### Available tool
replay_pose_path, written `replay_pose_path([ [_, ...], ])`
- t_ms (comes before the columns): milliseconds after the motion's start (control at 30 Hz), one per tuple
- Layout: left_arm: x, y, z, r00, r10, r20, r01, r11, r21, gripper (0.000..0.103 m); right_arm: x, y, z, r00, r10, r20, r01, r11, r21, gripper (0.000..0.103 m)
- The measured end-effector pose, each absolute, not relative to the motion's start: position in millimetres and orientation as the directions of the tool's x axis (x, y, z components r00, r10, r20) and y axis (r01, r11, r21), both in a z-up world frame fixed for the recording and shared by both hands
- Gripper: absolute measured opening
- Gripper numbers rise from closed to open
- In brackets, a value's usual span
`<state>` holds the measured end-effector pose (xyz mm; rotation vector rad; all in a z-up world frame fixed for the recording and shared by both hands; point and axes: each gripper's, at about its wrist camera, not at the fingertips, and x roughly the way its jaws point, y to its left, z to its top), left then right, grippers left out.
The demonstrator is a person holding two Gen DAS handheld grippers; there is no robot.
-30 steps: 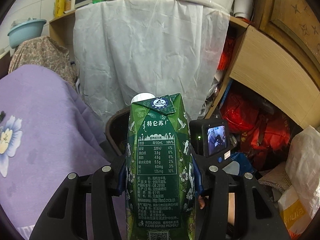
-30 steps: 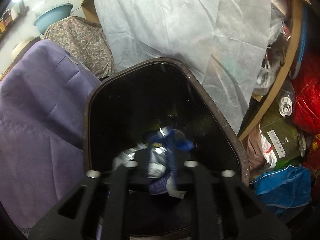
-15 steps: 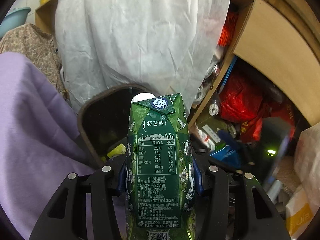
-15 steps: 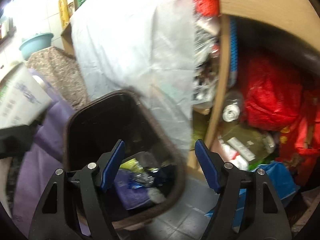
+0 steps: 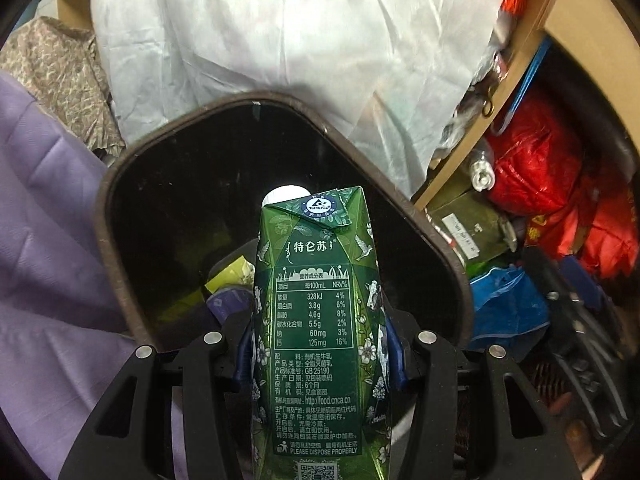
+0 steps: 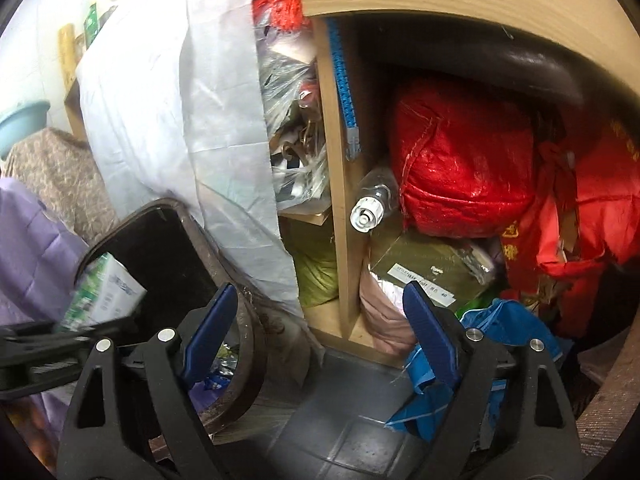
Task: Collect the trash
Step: 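Carry the carton and wrapper over the black bin and open both grippers, then move both tools back over the table toward the yellow can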
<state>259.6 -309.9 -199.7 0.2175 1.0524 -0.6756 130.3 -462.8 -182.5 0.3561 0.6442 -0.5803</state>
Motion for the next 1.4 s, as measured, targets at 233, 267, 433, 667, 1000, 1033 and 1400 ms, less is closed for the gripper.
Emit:
replay_pose_path([
  [233,260.1,-319.0,-214.2,0.319,-0.374,-0.871,0.619,0.778,-0.108,0.055,131.4,-462.0,-181.2,0.649,-0.397,-0.649,0.608,0.784,0.128,0.084],
  [267,259.8,-318.3,-213.5,0.323,-0.375,-0.869,0.618,0.779,-0.107,0.062,131.0,-462.2,-181.0,0.649,-0.396,-0.649,0.607,0.784,0.128,0.084],
  [433,252.6,-322.0,-204.6,0.352,-0.386,-0.853,0.628,0.773,-0.091,0.067,130.5,-463.0,-179.7,0.651,-0.396,-0.648,0.608,0.783,0.132,0.084],
  [667,234.8,-313.6,-180.4,0.395,-0.414,-0.82,0.631,0.771,-0.086,0.069,130.9,-461.9,-179.7,0.653,-0.395,-0.647,0.607,0.783,0.134,0.084],
  [1000,187.5,-276.6,-120.1,0.523,-0.424,-0.739,0.587,0.808,-0.049,0.075,133.5,-454.1,-165.9,0.685,-0.371,-0.627,0.58,0.798,0.162,0.084],
  [1033,184.3,-272.9,-114.8,0.527,-0.43,-0.733,0.585,0.809,-0.054,0.075,134.7,-452.0,-163.1,0.69,-0.364,-0.625,0.573,0.803,0.165,0.084],
  [1400,146.6,-190.9,-61.2,0.575,-0.467,-0.672,0.564,0.821,-0.088,0.079,158.0,-393.4,-120.6,0.783,-0.173,-0.597,0.356,0.912,0.203,0.09],
])
